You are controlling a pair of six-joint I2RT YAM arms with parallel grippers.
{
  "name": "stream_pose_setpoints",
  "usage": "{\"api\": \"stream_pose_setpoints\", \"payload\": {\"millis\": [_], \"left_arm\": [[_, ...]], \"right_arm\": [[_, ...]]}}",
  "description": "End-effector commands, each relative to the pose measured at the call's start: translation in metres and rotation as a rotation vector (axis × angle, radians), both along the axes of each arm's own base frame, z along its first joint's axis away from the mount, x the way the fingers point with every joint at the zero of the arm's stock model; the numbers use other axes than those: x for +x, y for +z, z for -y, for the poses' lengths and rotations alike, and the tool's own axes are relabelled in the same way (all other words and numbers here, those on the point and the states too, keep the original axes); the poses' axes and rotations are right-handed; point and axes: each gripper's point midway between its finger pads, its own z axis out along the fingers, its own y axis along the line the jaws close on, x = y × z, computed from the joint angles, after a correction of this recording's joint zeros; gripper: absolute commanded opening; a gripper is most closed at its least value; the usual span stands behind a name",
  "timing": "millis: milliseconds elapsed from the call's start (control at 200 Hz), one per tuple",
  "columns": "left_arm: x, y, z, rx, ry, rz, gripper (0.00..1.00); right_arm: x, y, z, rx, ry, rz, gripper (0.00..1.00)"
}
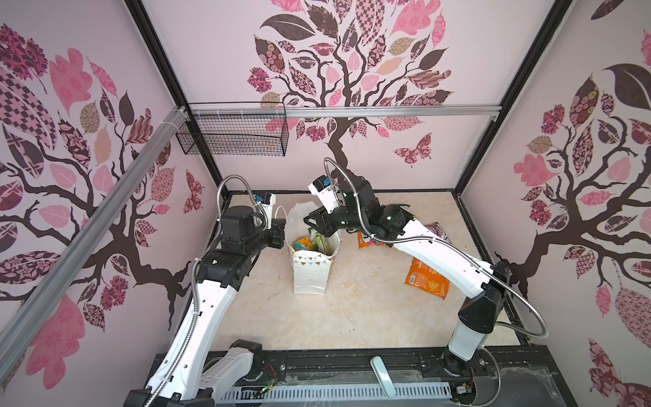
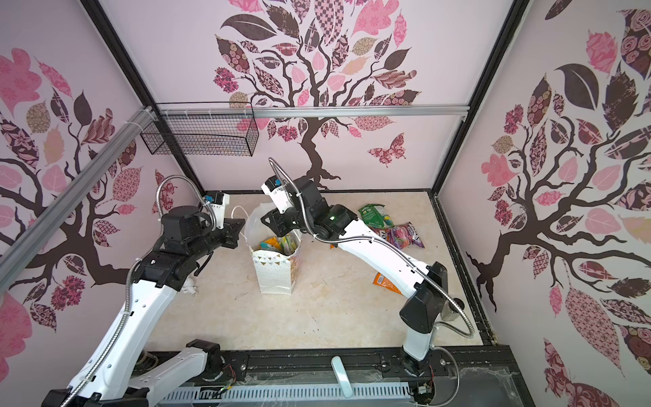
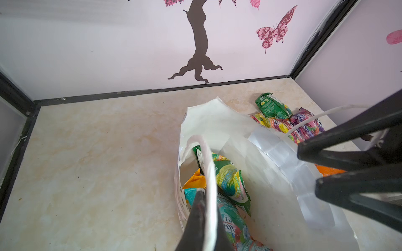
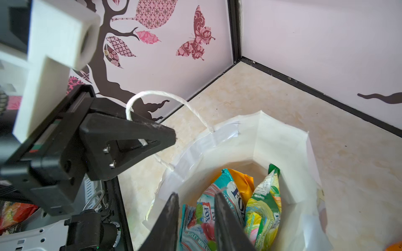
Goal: Place the snacks into the paper bag
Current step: Place the snack in the paper bag, then move the snack to the center of the table.
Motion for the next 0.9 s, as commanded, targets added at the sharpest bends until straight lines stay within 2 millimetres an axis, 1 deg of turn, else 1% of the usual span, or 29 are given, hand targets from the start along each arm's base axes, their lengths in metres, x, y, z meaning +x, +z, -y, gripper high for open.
{"api": "stream_pose_setpoints", "payload": {"millis": [0,45,80,110,195,215,285,385,460,530,545,565,615,710,730,840,895], "left_arm": [[-0.002,-0.001,-0.001,0.010,-0.002,0.017,0.00],[-0.002,-0.001,0.000,0.010,-0.004,0.016,0.00],[-0.002,-0.001,0.000,0.008,-0.004,0.016,0.00],[-0.002,-0.001,0.001,0.008,-0.006,0.015,0.00],[-0.001,-0.002,0.000,0.009,-0.005,0.011,0.00],[-0.002,-0.002,0.000,0.009,-0.006,0.012,0.00],[-0.001,-0.002,0.000,0.008,-0.005,0.012,0.00],[-0.001,-0.003,0.002,0.006,-0.010,0.008,0.00],[0.000,-0.004,0.002,0.006,-0.012,0.003,0.00],[0.000,-0.004,0.003,0.004,-0.016,0.004,0.00],[0.000,-0.004,0.003,0.004,-0.015,0.003,0.00],[0.000,-0.004,0.003,0.004,-0.016,0.003,0.00],[0.000,-0.004,0.003,0.004,-0.015,0.003,0.00],[0.000,-0.004,0.003,0.004,-0.016,0.004,0.00],[0.000,-0.005,0.003,0.005,-0.015,0.001,0.00],[0.000,-0.004,0.003,0.006,-0.013,0.002,0.00],[0.000,-0.006,0.002,0.007,-0.013,-0.001,0.00]], "right_arm": [[-0.008,0.048,0.035,0.023,-0.076,0.125,0.36],[-0.007,0.055,0.049,0.016,-0.125,0.164,0.38],[-0.006,0.056,0.059,0.004,-0.161,0.183,0.39],[-0.007,0.062,0.070,0.005,-0.195,0.208,0.40],[-0.005,0.060,0.097,-0.025,-0.294,0.242,0.42],[-0.005,0.062,0.104,-0.027,-0.322,0.250,0.43],[-0.003,0.058,0.128,-0.060,-0.404,0.264,0.45],[0.003,0.045,0.164,-0.111,-0.516,0.259,0.54],[0.010,0.029,0.194,-0.143,-0.601,0.224,0.59],[0.016,0.013,0.219,-0.167,-0.677,0.197,0.69],[0.016,0.013,0.225,-0.169,-0.696,0.199,0.71],[0.017,0.007,0.231,-0.184,-0.718,0.196,0.73],[0.019,-0.001,0.245,-0.211,-0.769,0.196,0.79],[0.024,-0.026,0.268,-0.285,-0.852,0.167,0.90],[0.025,-0.030,0.273,-0.294,-0.867,0.158,0.91],[0.030,-0.069,0.302,-0.356,-0.945,0.069,0.97],[0.030,-0.085,0.317,-0.370,-0.991,0.025,0.99]]}}
